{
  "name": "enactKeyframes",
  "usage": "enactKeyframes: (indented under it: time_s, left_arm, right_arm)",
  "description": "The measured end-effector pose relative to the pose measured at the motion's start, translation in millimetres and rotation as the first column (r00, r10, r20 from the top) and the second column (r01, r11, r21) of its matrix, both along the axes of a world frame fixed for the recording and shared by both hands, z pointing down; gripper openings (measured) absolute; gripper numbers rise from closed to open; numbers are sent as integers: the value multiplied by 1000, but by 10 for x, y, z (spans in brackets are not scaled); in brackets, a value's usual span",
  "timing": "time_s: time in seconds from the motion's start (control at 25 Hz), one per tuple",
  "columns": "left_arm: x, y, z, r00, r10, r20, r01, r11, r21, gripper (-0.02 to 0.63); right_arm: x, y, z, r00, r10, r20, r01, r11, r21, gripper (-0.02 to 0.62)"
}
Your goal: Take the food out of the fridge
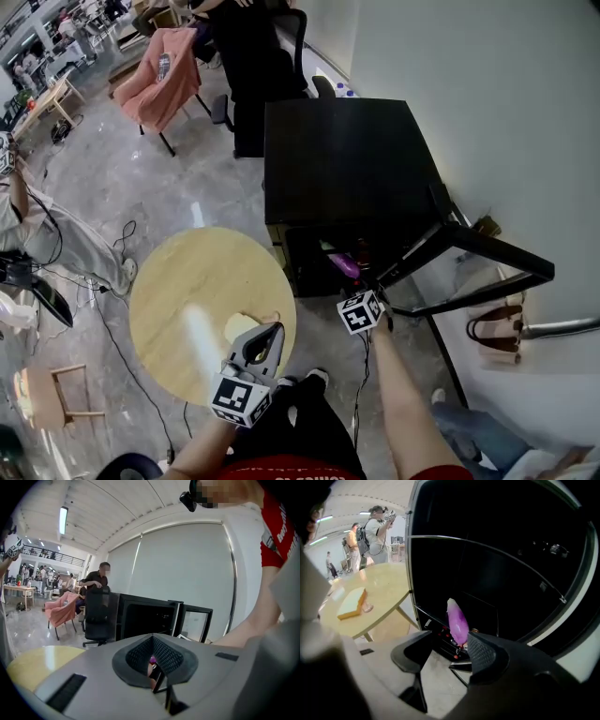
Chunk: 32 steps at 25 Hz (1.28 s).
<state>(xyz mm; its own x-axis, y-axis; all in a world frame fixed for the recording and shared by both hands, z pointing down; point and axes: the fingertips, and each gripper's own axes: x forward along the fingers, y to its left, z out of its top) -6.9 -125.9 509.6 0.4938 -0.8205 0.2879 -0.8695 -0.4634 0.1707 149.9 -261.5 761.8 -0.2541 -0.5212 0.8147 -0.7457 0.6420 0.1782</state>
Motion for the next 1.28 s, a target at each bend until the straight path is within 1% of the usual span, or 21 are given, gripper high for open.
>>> enactKeyframes:
  time_s: [0.2, 0.28, 0.44, 0.64, 0.84, 1.0, 1.16, 1.28]
  left_arm:
    - [-92, 4, 72, 999, -34, 4, 34, 999, -7, 6]
    - [-125, 15, 98, 999, -48, 3, 48, 999, -14, 6]
    - [-199, 40, 102, 995, -97, -27, 96, 995, -27, 6]
    - [-200, 26, 154, 992, -122, -37, 121, 992, -37, 6]
    - [-210, 41, 200, 989, -139, -47, 137, 990, -36, 6]
    - [-210, 68, 211, 988, -149, -47, 147, 988, -39, 6]
    - [-197, 53, 171, 987, -149, -52, 148, 989, -29, 6]
    - [-178, 52, 127, 989, -140, -57, 139, 990, -20, 6]
  right_arm:
    - [-13, -286, 235, 999, 5, -49, -7, 1000, -25, 219]
    - [-20, -384, 276, 998, 11, -54, -12, 1000, -20, 219]
    - [-51, -537, 351, 998, 8, -59, -9, 1000, -13, 218]
    - [-43, -723, 548, 997, -3, -75, 1, 1000, -25, 218]
    - [-59, -836, 568, 999, 33, -23, -33, 999, -32, 218]
    - [-58, -836, 565, 999, 30, -16, -31, 999, -33, 218]
    - [-66, -839, 505, 999, 47, 29, -44, 996, -74, 221]
    - [-72, -816, 420, 997, 56, 56, -52, 996, -78, 221]
